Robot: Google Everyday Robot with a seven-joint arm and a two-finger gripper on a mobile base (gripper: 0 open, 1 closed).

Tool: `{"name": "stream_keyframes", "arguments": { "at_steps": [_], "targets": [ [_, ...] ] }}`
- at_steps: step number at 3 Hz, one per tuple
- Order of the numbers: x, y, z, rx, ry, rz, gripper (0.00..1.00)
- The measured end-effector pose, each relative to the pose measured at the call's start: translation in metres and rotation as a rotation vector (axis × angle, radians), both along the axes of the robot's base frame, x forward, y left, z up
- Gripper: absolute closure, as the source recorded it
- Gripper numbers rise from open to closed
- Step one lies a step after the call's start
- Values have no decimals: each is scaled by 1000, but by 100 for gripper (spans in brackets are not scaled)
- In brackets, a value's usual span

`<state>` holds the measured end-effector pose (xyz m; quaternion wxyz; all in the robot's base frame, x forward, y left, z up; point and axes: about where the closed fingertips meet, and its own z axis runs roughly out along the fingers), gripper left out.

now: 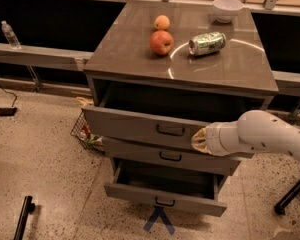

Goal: Close top drawer

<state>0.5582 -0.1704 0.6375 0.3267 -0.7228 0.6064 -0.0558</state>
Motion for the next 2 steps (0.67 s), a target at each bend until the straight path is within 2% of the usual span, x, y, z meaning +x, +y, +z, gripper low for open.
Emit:
{"name": "stream_keyframes", "arguments": {
  "at_steps": [2],
  "targets": [
    [31,-7,5,-40,-38,11,100]
  ]
}}
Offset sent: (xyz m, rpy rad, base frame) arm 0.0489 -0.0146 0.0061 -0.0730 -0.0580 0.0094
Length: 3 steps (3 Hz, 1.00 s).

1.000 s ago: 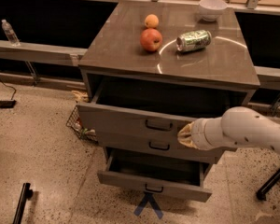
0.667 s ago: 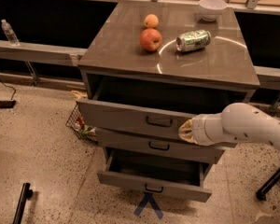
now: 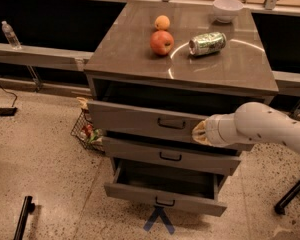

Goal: Close top drawer

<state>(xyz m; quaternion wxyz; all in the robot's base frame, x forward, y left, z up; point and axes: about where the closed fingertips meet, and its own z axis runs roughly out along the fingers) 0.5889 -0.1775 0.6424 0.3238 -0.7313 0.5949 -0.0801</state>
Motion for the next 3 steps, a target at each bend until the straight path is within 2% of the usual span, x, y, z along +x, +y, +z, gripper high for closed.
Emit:
{"name": "stream_keyframes", "arguments": {
  "at_steps": [1,2,3],
  "targets": [
    [11,-5,-1,-24,-2,0,100],
    [-8,-15,1,-4,26,-9,100],
    [-56,-36,26,62,83,-32,100]
  ]
}}
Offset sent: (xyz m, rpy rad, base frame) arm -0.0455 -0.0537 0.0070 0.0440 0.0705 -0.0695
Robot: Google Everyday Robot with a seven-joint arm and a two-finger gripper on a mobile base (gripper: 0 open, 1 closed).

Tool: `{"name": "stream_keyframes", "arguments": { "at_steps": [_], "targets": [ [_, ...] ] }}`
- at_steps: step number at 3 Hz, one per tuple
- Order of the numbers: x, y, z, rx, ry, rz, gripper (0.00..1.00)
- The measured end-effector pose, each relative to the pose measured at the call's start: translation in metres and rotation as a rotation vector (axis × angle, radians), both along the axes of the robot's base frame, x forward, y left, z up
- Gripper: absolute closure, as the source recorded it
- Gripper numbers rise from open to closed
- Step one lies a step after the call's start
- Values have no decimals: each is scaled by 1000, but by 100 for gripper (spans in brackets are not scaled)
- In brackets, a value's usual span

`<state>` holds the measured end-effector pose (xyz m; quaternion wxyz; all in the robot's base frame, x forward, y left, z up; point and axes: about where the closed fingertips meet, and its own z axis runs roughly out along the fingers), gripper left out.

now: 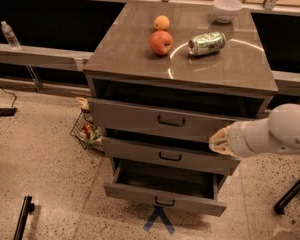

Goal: Close top drawer

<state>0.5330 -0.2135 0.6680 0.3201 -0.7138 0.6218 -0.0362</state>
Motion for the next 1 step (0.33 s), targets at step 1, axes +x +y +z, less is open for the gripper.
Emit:
{"name": "stream_keyframes", "arguments": {
  "at_steps": [1],
  "targets": [
    [-54,-15,31,97,93,-71,82]
  ]
}}
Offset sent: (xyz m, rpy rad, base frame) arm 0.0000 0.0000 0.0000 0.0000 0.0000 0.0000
